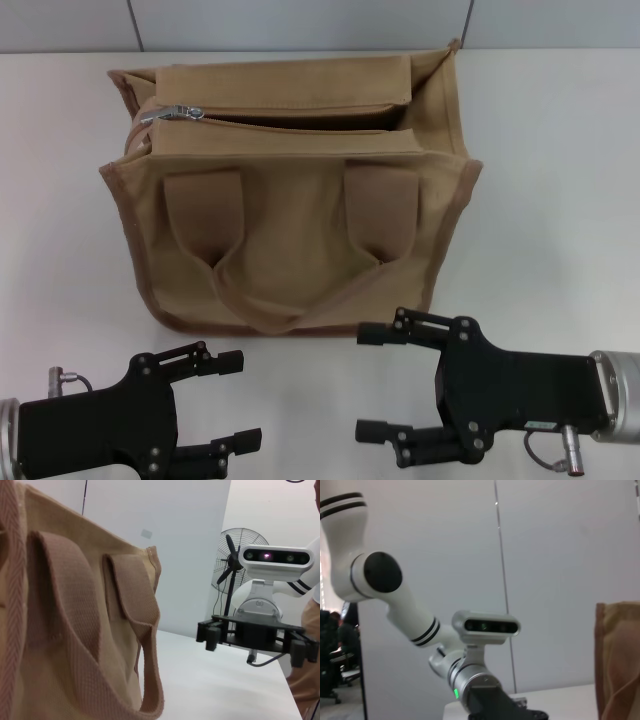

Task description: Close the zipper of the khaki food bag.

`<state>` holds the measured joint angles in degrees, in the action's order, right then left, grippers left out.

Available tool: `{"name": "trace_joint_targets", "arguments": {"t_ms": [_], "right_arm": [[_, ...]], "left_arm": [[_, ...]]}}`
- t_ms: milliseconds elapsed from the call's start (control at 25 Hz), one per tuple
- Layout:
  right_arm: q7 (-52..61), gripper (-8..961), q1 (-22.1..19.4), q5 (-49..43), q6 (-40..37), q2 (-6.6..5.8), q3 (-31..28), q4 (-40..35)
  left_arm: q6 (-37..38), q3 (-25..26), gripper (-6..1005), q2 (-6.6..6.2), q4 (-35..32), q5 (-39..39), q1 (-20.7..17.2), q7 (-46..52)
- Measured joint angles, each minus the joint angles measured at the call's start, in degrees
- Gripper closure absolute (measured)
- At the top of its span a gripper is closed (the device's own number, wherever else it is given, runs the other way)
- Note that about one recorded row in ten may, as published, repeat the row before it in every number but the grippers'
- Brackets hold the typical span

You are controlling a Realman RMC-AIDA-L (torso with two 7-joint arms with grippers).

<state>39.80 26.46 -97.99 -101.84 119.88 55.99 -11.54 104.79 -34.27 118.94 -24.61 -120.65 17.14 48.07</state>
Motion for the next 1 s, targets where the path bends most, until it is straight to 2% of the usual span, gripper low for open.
{"name": "trace_joint_targets", "arguments": {"t_ms": [360,520,680,800,1000], "right_arm": [[-0.02,128,0.08,1.12,0.60,0.00,0.00,0.34],[-0.02,129,0.09,1.42,0.61,0.00,0.00,0.47],[-0.02,129,0.07,1.46,0.80,0.00,-0.01,0.92],[-0.02,130,-0.36,1.48,1.90,0.00,-0.01,1.26],[-0.02,130,0.75,1.49,2.36,0.00,-0.09,2.46]], "left_arm": [[0.28,0.17,222,-0.03,0.00,0.15,0.01,-0.56],[1.61,1.43,225,-0.07,0.63,2.47,-0.70,-3.79],[3.13,8.81,228,-0.41,1.93,9.10,-3.83,-5.45],[3.83,21.23,230,-0.40,7.19,18.66,-6.67,-6.05],[1.24,24.09,234,-0.21,9.59,20.73,-4.64,-8.83]]}}
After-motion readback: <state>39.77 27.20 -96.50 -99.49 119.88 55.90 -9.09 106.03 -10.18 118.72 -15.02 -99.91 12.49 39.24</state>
